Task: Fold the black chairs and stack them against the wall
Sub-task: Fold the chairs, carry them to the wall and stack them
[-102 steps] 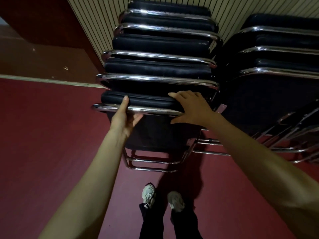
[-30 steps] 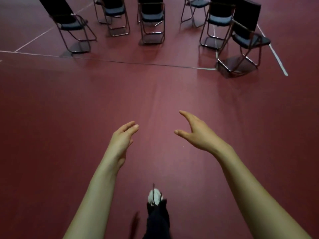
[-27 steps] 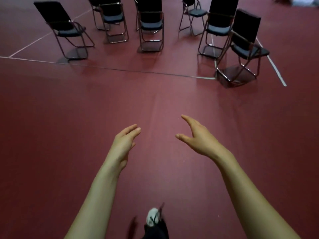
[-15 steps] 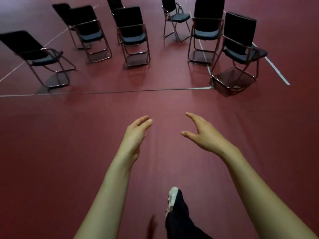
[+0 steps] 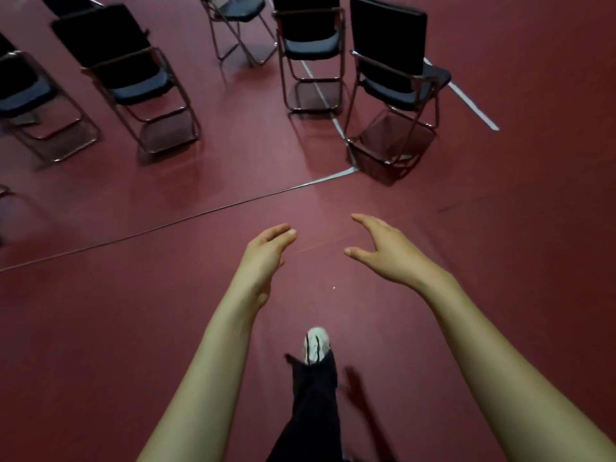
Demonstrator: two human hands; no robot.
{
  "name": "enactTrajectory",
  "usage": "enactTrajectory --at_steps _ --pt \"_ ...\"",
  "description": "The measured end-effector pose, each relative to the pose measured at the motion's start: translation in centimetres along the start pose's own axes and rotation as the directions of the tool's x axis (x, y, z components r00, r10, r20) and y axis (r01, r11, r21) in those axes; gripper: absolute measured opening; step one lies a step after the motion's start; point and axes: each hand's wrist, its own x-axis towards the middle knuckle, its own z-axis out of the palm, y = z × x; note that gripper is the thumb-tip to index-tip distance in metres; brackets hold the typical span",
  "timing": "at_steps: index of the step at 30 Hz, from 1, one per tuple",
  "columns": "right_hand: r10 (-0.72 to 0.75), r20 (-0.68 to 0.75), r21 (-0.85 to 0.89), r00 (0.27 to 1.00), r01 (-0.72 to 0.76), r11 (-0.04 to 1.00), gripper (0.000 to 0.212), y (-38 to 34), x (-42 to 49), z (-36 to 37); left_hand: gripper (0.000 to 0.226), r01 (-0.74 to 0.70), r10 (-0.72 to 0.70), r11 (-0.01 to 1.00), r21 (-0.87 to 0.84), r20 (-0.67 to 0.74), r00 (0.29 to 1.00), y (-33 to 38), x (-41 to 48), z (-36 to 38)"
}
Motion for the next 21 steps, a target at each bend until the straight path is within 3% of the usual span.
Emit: enactTrajectory --at_steps 8,21 --pt "0.13 -0.143 0.006 0.981 -0.131 0.991 0.066 2.5 21.4 -9.5 0.033 0.004 -0.013 0.998 0.061 0.141 0.99 12.4 22.7 6.1" --pt "0.273 -0.216 0.138 0.937 -0.247 0.959 0.063 11.6 56.1 -24.2 0.027 -0.041 -0.002 0.99 0.134 0.303 0.953 31.3 56.4 20.5"
